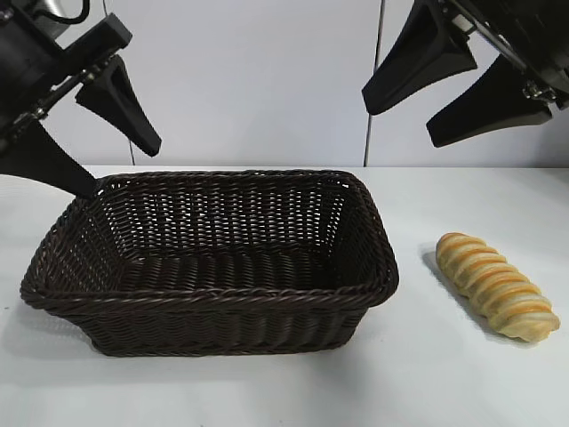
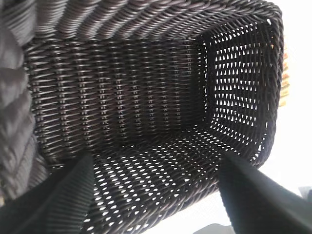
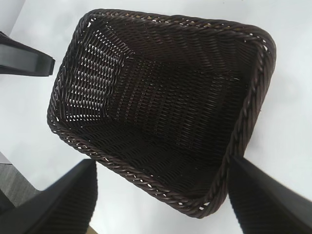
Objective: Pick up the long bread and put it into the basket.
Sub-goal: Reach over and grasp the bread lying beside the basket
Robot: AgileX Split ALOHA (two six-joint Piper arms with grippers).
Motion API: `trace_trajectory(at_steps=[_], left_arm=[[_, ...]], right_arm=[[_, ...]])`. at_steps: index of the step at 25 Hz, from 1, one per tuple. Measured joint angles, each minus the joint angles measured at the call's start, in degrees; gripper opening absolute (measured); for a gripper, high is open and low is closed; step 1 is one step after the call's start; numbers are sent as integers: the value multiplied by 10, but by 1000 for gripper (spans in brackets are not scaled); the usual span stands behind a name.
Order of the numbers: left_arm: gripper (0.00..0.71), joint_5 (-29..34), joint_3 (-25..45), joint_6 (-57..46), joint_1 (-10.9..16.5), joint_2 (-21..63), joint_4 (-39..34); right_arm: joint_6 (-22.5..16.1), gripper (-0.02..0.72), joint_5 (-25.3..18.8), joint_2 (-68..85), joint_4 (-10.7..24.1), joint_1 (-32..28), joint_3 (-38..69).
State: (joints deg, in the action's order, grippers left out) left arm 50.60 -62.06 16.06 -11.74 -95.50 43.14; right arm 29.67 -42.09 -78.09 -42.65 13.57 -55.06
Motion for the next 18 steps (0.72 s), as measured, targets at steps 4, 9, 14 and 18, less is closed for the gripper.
trace_trajectory(at_steps=[4, 9, 14, 18], left_arm=[[524, 0, 7, 3, 0, 0, 0], [524, 0, 7, 4, 0, 0, 5], [524, 0, 7, 4, 0, 0, 5], [524, 0, 7, 4, 0, 0, 5]], right_arm=[[0, 537, -1, 0, 0, 0, 0], [-25, 537, -3, 0, 23, 0, 0], [-84, 537, -5, 0, 104, -1, -2], [-147, 537, -14, 0, 175, -23, -22]])
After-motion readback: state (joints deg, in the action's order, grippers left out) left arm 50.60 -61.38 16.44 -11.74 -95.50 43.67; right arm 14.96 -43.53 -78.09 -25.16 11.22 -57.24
